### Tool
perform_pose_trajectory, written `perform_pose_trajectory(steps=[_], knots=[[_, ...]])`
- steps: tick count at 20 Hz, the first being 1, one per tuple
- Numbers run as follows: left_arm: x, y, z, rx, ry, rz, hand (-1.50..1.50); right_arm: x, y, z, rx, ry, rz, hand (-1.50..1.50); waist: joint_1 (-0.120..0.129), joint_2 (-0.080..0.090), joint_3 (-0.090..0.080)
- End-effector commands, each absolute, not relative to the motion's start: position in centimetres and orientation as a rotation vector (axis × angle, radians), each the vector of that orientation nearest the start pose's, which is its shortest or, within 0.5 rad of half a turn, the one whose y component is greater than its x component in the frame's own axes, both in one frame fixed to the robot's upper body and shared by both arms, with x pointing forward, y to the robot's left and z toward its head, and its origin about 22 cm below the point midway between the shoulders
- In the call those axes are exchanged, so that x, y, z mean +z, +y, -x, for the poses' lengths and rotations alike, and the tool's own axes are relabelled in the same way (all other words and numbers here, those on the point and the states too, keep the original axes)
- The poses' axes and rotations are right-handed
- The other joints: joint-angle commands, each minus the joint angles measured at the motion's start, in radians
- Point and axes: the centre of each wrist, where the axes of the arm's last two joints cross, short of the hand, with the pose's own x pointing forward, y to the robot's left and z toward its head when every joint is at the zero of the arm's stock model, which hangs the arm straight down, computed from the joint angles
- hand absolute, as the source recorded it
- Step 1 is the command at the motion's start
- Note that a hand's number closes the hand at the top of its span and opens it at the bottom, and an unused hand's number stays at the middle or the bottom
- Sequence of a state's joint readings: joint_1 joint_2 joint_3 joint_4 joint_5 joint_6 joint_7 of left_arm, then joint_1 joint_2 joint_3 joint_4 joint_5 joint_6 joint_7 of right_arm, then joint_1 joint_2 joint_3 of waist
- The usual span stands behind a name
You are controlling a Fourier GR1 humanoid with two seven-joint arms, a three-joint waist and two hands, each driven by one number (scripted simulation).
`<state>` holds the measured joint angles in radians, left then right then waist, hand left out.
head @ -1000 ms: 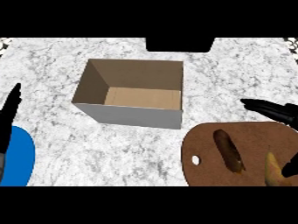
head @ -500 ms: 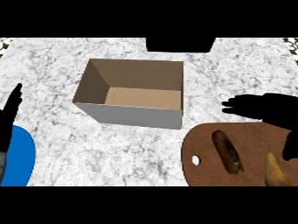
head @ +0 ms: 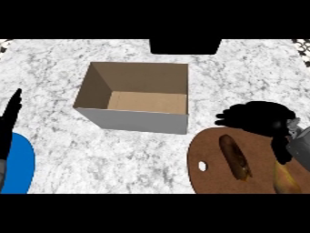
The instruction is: Pick the sweet potato from the cutting board and place it in the cardboard box
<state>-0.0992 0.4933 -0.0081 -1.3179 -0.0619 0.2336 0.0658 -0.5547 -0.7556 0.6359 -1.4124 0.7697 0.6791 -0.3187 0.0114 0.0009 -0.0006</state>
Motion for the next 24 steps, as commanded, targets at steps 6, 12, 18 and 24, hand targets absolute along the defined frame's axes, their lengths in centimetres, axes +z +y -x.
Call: perform_pose_trajectory(steps=[6, 12, 18, 24], knots=[[-0.6, 35.7, -25.5, -0.208, -1.355, -0.644, 0.0, 7.6, -22.1, -32.9, 2.216, -0.881, 0.34, -1.5, -0.006, 0.0, 0.0], [1.5, 37.3, -25.1, -0.219, -1.365, -0.646, 0.0, 7.0, -22.3, -31.5, 2.233, -0.875, 0.326, -1.5, -0.009, -0.002, 0.0], [0.6, 36.1, -26.4, -0.204, -1.366, -0.633, 0.0, 7.9, -21.1, -31.6, 2.207, -0.911, 0.218, -1.5, -0.01, -0.001, 0.0], [0.7, 35.7, -25.3, -0.2, -1.378, -0.647, 0.0, 8.8, -21.7, -30.6, 2.22, -0.96, 0.16, -1.5, -0.008, -0.002, 0.0]])
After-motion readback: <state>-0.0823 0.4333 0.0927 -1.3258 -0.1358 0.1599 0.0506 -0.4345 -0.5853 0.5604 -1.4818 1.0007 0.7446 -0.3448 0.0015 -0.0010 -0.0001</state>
